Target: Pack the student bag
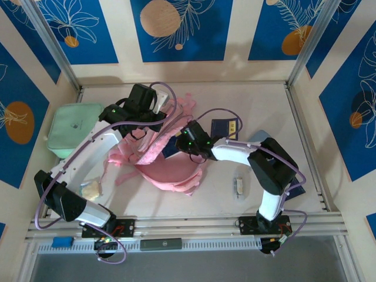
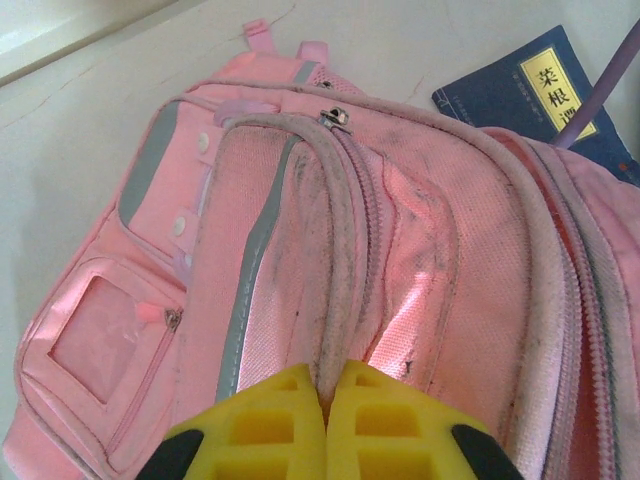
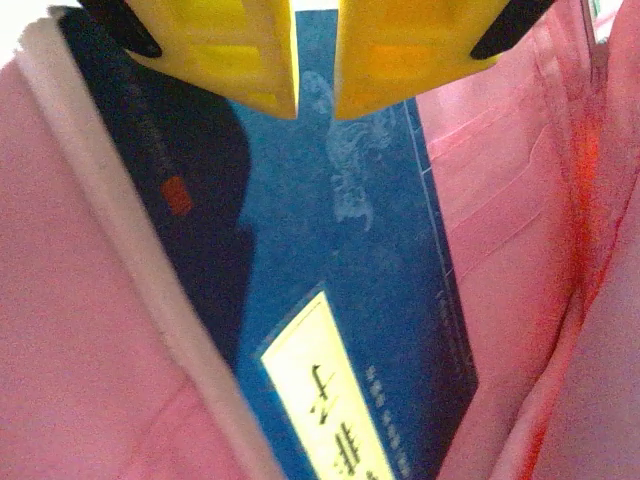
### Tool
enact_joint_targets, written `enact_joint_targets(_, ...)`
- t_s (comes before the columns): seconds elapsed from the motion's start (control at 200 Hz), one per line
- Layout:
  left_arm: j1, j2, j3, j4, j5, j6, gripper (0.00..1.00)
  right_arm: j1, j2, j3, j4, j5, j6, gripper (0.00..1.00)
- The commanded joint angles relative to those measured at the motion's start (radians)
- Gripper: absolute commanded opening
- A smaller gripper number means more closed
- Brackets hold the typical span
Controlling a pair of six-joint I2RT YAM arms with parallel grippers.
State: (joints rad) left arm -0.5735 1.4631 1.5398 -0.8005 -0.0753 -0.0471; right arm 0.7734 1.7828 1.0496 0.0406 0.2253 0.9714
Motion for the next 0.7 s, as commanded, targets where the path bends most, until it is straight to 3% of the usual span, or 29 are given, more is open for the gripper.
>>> enact_joint_targets(0.0,0.020,-0.012,0.024,0.050,-0.012,0.000,0.00,0.009,-0.099,-0.049,0.045,-0.038,-0.054,0.18)
enact_joint_targets(0.17,0.020,-0.013,-0.025,0.068,0.013,-0.025,0.00,0.003,-0.299,-0.141,-0.059,-0.084,-0.122,0.22)
enact_joint_targets(0.35,0.019,-0.029,-0.140,0.108,0.048,-0.066,0.00,-0.060,-0.515,-0.190,-0.342,-0.104,-0.152,0.28)
enact_joint_targets(0.52,0.019,-0.038,-0.304,0.193,0.097,-0.135,0.00,-0.222,-0.641,-0.230,-0.603,-0.146,-0.148,0.36)
enact_joint_targets(0.695,0.019,-0.044,-0.424,0.224,0.090,-0.194,0.00,-0.386,-0.635,-0.253,-0.726,-0.222,-0.177,0.43)
